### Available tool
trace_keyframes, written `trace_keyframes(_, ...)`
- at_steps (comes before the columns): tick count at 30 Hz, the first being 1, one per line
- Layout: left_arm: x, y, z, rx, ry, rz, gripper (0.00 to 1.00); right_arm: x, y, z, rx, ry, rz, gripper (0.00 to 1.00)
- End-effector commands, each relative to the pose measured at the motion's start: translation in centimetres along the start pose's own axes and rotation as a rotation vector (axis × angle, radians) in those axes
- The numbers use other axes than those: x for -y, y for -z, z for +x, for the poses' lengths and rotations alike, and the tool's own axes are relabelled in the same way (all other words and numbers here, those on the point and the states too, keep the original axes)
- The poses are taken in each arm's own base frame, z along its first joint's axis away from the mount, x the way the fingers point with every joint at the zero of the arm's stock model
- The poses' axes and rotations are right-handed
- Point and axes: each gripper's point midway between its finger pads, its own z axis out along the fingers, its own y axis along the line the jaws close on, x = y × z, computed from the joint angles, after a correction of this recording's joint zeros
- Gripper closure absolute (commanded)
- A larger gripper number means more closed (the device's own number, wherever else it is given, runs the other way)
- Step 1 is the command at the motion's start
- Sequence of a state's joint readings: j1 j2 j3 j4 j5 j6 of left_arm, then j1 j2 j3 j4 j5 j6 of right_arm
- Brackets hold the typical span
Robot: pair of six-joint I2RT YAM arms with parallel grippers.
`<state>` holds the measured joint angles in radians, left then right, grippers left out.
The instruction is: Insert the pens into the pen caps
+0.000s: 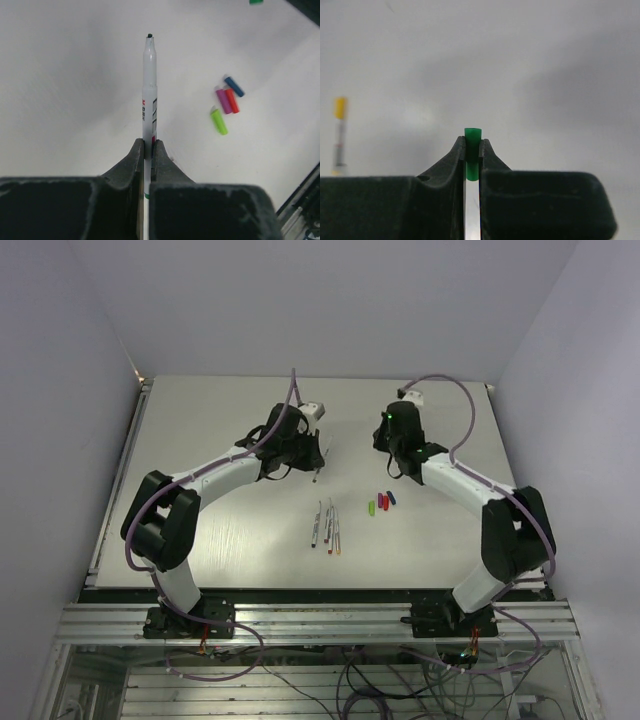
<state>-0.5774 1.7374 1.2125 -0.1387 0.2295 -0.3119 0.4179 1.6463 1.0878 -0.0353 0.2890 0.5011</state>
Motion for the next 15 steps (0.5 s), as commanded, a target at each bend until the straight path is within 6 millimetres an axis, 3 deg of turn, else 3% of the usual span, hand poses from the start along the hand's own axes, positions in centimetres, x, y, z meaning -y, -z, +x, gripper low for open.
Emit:
trace_keyframes(1,4.2,1.6,-4.9,0.164,-0.064,0.203,0.93,-3.9,2.6,-8.4,0.279,-0.046,-0.189,1.00)
trace_keyframes(9,7.4,3.6,-6.3,0.240,-0.039,0.364,0.93,-7.4,6.5,-13.7,0.509,-0.180,-0.426,1.00)
trace_keyframes(10,7.7,3.8,-6.4,0.248,-0.037,0.379,0.93,-7.3,6.1,-12.8,0.497,-0.186,-0.436,1.00)
trace_keyframes(15,8.2,4.1,-6.6,0.257,-0.027,0.403,0.93,-8.5,6.6,-12.7,0.496,-0.204,-0.515,1.00)
